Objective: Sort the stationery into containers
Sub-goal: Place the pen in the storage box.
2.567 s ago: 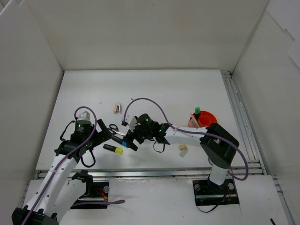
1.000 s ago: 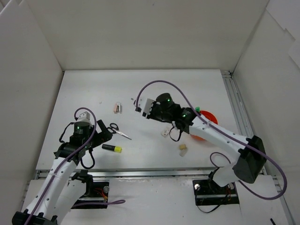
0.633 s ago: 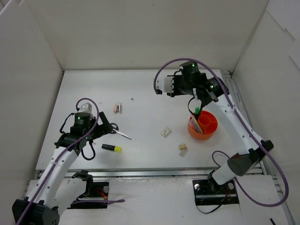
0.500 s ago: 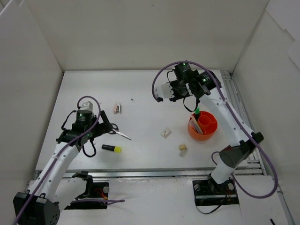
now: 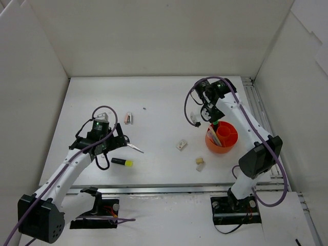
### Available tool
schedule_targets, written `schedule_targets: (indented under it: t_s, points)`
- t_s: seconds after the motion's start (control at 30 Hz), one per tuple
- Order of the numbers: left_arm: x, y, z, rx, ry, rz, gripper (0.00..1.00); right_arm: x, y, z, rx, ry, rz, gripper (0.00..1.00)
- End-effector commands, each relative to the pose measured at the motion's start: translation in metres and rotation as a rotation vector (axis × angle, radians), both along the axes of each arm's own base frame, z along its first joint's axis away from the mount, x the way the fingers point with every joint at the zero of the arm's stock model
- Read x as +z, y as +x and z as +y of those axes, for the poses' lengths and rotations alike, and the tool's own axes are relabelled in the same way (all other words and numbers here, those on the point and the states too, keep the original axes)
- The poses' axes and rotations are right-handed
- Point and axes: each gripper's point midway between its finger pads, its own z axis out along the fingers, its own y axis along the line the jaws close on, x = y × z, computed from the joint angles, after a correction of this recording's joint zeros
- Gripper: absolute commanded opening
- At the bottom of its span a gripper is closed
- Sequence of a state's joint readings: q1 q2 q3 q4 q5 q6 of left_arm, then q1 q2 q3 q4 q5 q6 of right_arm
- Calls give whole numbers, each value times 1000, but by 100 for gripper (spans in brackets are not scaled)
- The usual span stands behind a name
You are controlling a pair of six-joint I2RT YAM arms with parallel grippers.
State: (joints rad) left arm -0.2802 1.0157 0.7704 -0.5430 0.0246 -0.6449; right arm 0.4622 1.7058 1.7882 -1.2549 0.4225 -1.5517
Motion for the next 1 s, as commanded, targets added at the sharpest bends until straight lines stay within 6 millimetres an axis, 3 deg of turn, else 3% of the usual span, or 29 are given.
schedule_targets:
  t_s: [0.0,0.23,0.5,0.97]
  points:
    - [23,21,-4,31,5,-68,99,3,-9,-21,18,-130,64,0]
    - [21,33,-14,-5,38,-42,99,-19,-6,-19,20,-162,129,0]
    - [25,42,-18,-40,67,-35,99,-45,-17,-15,38,-213,217,0]
    - [18,35,-19,-38,66,-7,100,-88,-18,-5,50,-168,277,0]
